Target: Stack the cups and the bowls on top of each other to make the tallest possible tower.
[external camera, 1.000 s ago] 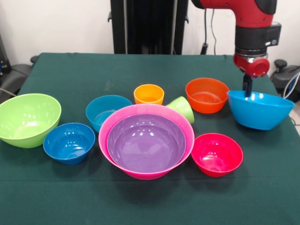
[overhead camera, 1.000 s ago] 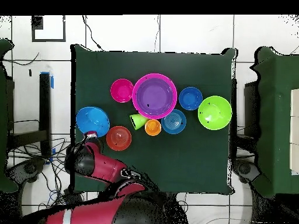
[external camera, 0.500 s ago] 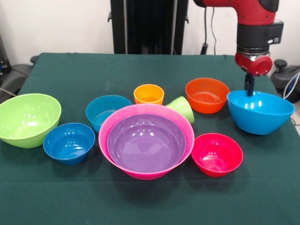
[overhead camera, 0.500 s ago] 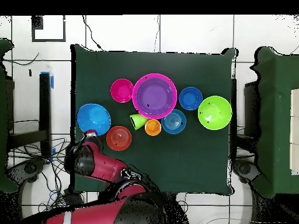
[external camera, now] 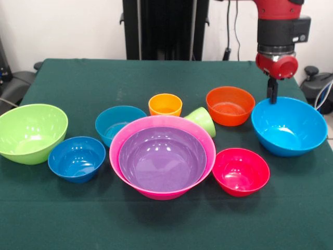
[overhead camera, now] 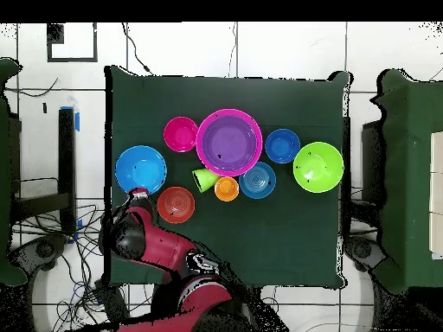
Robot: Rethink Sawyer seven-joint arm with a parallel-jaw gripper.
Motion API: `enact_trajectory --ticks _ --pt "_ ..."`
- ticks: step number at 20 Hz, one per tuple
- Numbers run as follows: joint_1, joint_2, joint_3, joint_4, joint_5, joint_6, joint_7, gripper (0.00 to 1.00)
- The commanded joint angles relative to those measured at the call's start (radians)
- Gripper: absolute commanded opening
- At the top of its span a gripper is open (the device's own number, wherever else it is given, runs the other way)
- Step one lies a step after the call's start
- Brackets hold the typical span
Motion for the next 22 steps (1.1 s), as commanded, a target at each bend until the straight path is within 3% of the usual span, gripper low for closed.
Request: enact_trajectory --ticks 1,12,22 --pt "0.005 -0.102 -0.011 0.069 0.015 0.126 0.138 0.00" --pt "-0.037 -0.131 -0.020 0.083 -0.032 0.162 0.101 0.00" --pt "-0.102 -0.172 -0.045 0.081 -0.128 0.217 0.002 0.00"
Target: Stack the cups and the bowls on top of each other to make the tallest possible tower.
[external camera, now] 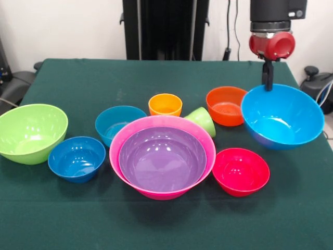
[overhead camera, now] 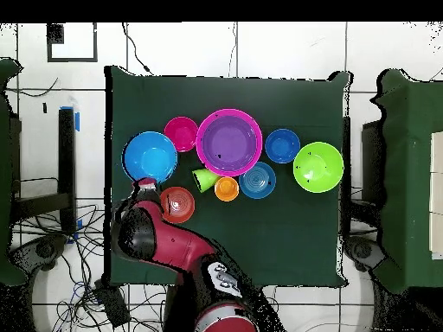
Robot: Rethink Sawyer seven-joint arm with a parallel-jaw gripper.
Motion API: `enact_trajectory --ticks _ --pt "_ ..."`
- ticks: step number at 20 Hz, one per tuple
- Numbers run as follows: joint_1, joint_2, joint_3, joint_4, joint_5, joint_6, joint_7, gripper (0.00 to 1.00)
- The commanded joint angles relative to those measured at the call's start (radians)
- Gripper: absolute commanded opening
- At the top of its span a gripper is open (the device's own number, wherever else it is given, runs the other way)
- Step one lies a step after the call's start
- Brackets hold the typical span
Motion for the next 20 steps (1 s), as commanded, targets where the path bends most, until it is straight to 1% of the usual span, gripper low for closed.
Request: enact_trajectory --ticks 1,3,5,8,9,12,14,17,20 --pt "-0.045 -0.042 -0.028 0.063 -0.081 0.174 -0.003 0.00" --pt "-0.064 -0.064 -0.027 0.070 -0.110 0.203 -0.019 0.00" --pt "-0.076 -0.103 -0.038 0.077 -0.136 0.254 -0.038 0.00" --pt "-0.081 -0.119 -0.042 0.069 -0.167 0.299 -0.041 0.00" --pt "-0.085 -0.163 -0.050 0.075 -0.180 0.350 -0.063 0.00" --pt "-0.102 -0.181 -0.042 0.065 -0.228 0.392 -0.085 0.00" --pt "-0.127 -0.206 -0.026 0.065 -0.260 0.422 -0.096 0.00" --pt "-0.167 -0.230 -0.003 0.069 -0.309 0.448 -0.108 0.00" --pt "-0.163 -0.226 -0.016 0.056 -0.357 0.431 -0.104 0.00"
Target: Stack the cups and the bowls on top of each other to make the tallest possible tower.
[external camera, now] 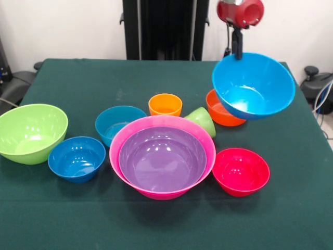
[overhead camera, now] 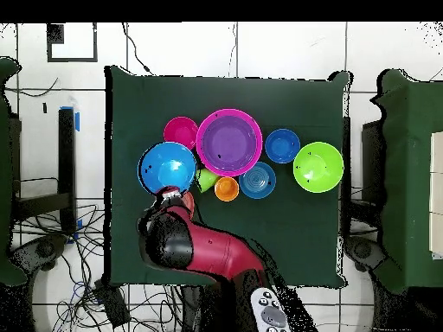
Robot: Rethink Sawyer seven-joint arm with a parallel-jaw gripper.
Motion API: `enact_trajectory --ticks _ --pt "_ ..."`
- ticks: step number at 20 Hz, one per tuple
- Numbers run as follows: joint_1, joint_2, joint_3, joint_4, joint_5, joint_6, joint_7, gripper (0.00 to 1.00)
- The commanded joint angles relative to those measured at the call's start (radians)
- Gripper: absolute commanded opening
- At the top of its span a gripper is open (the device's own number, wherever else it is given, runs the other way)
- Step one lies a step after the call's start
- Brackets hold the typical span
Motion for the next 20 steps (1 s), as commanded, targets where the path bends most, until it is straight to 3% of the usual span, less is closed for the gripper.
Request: enact_trajectory --ticks 1,6,13,20 --pt "-0.024 -0.034 0.010 0.041 -0.148 0.079 -0.116 0.00" --pt "-0.058 -0.072 -0.007 0.040 -0.224 0.117 -0.133 0.00" --pt "-0.166 -0.160 0.075 0.034 -0.281 0.269 -0.199 0.00" --pt "-0.255 -0.161 0.167 -0.028 -0.327 0.364 -0.262 0.00"
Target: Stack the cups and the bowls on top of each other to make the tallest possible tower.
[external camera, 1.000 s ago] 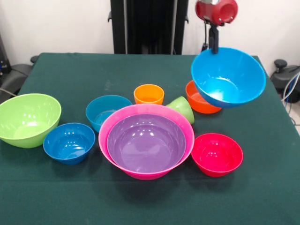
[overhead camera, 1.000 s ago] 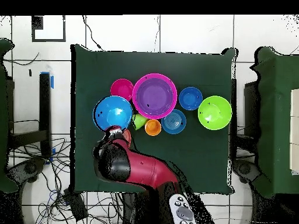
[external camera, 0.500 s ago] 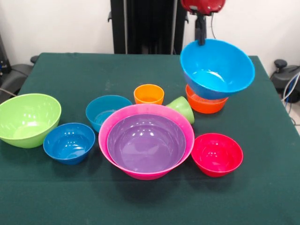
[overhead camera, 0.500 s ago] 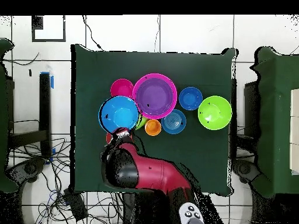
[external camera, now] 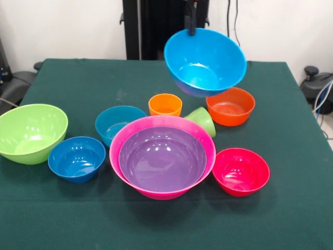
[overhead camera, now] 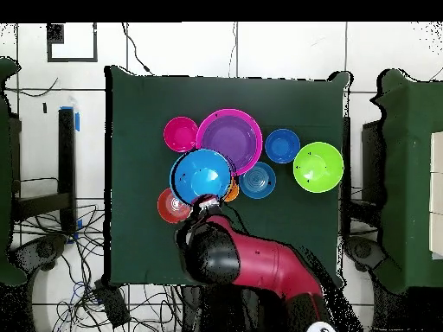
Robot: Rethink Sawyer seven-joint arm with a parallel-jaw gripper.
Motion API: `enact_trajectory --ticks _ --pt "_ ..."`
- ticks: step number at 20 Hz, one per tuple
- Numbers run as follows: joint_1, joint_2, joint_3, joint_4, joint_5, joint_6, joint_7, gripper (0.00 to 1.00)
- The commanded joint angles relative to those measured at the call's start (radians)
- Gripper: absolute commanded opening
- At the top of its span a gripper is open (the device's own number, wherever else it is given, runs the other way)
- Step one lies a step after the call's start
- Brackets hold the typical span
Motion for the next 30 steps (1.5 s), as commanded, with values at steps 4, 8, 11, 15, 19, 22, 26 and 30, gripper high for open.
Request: enact_trajectory --ticks 4,8,11,15,19,22,26,30 --pt "-0.098 0.012 0.196 -0.075 -0.110 0.215 -0.297 0.00" --pt "-0.109 0.057 0.235 -0.116 -0.144 0.223 -0.285 0.00" --pt "-0.117 0.089 0.264 -0.152 -0.166 0.235 -0.277 0.00" --pt "-0.122 0.108 0.274 -0.206 -0.175 0.277 -0.264 0.00" --pt "-0.134 0.149 0.271 -0.285 -0.184 0.318 -0.249 0.00" --pt "-0.136 0.194 0.262 -0.368 -0.203 0.352 -0.249 0.00" --pt "-0.147 0.247 0.261 -0.471 -0.226 0.407 -0.266 0.00" --pt "-0.181 0.290 0.287 -0.550 -0.245 0.474 -0.321 0.00"
